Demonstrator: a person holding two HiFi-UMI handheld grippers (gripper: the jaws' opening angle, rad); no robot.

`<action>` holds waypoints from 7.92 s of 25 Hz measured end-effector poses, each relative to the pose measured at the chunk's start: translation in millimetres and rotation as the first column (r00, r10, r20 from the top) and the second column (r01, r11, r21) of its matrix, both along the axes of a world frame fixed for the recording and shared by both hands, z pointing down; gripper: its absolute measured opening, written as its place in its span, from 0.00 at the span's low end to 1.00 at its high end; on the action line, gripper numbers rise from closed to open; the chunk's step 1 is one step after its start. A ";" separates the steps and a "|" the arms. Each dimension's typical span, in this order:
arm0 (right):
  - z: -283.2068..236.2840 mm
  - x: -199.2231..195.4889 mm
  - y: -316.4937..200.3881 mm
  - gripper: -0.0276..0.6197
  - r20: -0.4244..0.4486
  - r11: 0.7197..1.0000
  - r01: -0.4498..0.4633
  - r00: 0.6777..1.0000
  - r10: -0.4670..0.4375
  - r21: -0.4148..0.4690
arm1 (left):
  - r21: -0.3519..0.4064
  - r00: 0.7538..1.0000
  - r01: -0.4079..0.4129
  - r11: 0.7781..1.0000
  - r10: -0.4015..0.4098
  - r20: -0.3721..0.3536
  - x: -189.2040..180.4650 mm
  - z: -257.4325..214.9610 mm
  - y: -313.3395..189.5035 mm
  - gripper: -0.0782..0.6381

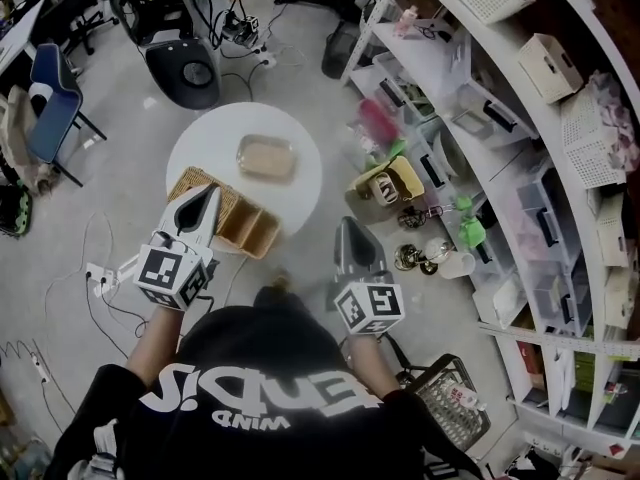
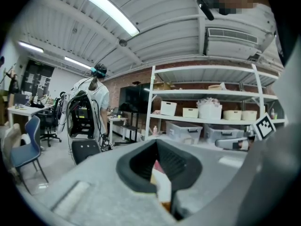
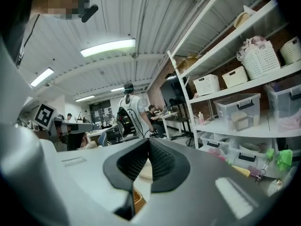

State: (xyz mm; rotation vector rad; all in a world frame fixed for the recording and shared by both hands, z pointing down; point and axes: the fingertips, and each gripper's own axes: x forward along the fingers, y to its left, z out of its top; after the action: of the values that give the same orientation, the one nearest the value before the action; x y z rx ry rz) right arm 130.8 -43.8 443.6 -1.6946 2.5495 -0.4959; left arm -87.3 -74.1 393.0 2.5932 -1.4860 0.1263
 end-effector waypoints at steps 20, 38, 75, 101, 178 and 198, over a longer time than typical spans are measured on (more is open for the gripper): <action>-17.4 -16.0 -49.4 0.08 0.014 0.999 0.024 1.000 -0.024 0.033 | -0.009 0.997 -0.070 0.998 0.070 0.012 15.6 4.6 -43.9 0.11; 36.4 -57.1 -100.2 0.36 0.049 0.984 0.147 0.989 -0.142 -0.100 | -0.040 0.995 -0.099 0.994 0.099 -0.001 10.2 22.7 -75.6 0.11; 277.5 -103.0 -216.5 0.37 0.206 0.742 0.251 0.966 -0.154 -0.622 | -0.175 0.998 -0.033 0.984 0.043 0.051 -18.9 72.8 -138.7 0.11; 295.1 -114.0 -210.8 0.23 0.314 0.671 0.312 0.941 -0.123 -0.673 | -0.195 0.997 -0.053 0.979 0.062 0.042 -24.2 84.5 -140.6 0.11; -34.0 8.7 -56.9 0.09 -0.042 0.998 0.000 0.999 0.003 0.063 | -0.044 0.990 -0.137 0.990 0.136 -0.035 42.8 12.4 -69.4 0.11; 2.6 6.8 -59.4 0.09 -0.087 0.996 -0.035 0.995 0.043 0.086 | -0.029 0.996 -0.090 0.995 0.091 0.009 28.1 40.0 -65.4 0.11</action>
State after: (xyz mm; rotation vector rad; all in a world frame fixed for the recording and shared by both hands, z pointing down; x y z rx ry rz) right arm 137.6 -103.1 446.2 -1.7718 2.5514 -0.3122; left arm -59.2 -139.5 433.1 2.6415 -1.3599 0.1695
